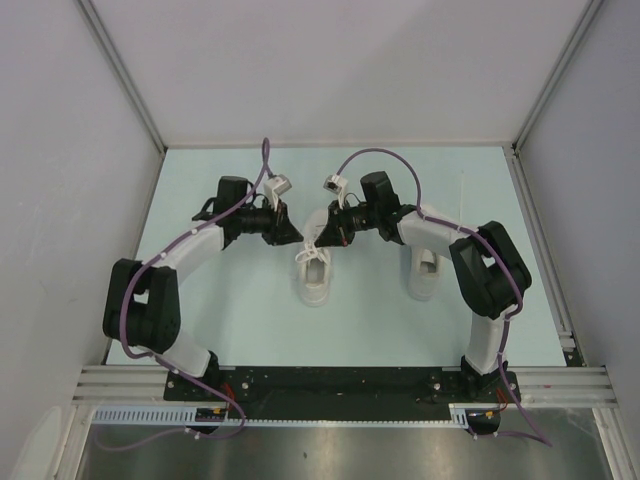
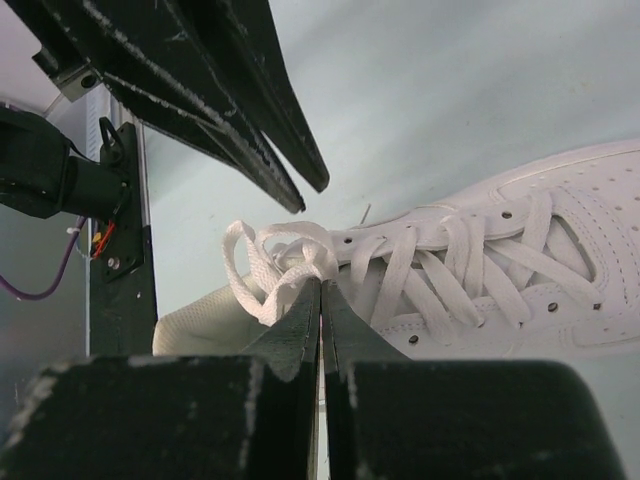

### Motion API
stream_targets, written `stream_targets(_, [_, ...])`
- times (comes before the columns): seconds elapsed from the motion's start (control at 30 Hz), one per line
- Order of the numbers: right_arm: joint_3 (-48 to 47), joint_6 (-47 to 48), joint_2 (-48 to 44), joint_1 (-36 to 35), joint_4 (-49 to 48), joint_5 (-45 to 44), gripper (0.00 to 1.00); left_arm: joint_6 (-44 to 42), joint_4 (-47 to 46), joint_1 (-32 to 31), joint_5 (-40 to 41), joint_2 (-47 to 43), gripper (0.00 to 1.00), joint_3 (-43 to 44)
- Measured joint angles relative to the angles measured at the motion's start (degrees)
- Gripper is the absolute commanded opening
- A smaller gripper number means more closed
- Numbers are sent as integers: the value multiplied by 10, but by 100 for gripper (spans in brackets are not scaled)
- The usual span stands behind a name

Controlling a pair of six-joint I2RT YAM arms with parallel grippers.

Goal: Tie the shoes

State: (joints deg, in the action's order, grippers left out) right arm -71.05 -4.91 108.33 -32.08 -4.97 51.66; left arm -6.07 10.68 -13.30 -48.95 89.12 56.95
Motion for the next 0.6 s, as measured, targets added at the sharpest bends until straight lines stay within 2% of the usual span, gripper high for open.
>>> stream_targets(0.33, [0, 1, 0, -2, 0, 8, 0, -5, 11, -22, -30, 11, 11, 14])
stream_targets(0.6, [0, 14, 0, -5, 2, 14, 0, -15, 41, -26, -38, 23, 10, 22])
